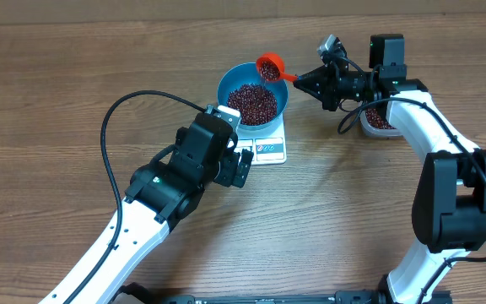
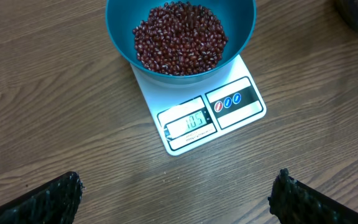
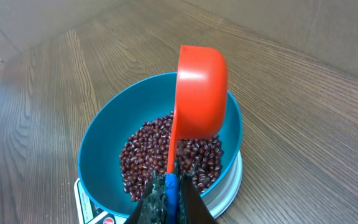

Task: Scoop item into bowl and weigh 150g on scale
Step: 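Tip the red scoop to pour beans into the blue bowl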

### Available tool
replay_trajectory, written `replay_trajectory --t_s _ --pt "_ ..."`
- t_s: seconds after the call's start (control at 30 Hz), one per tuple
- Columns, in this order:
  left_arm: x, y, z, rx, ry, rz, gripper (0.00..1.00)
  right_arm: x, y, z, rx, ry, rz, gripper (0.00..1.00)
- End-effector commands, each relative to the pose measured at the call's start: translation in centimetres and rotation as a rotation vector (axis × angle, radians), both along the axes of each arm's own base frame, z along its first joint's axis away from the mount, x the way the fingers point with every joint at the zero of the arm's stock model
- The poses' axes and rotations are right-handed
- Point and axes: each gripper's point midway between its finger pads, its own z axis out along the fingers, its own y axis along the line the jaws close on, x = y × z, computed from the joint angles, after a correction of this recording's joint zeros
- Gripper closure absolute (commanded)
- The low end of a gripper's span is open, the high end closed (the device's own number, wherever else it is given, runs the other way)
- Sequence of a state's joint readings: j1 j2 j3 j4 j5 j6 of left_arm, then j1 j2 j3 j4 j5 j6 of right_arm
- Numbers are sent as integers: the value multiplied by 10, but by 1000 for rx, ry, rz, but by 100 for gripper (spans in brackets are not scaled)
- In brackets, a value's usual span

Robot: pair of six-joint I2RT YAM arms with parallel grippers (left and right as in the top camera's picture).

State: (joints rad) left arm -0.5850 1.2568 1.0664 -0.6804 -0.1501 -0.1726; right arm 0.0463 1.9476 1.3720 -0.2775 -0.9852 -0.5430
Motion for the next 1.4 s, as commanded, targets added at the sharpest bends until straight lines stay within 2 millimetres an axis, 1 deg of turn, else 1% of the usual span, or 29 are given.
replay_trajectory --t_s 0.0,0.53,0.77,0.97,1.13,1.37 --pt "0 0 -2 4 3 -13 0 3 0 28 -2 -83 3 96" --pt "0 0 -2 4 3 -13 0 3 0 28 -3 -87 5 96" --pt "0 0 -2 4 3 -13 0 4 0 28 -46 -191 49 96" --pt "0 0 -2 4 3 -13 0 9 -4 26 -139 -347 87 96" --pt "0 0 -2 4 3 -13 0 10 -4 35 -168 -443 115 97" --pt "0 0 -2 4 3 -13 0 7 -4 51 -175 -490 118 96"
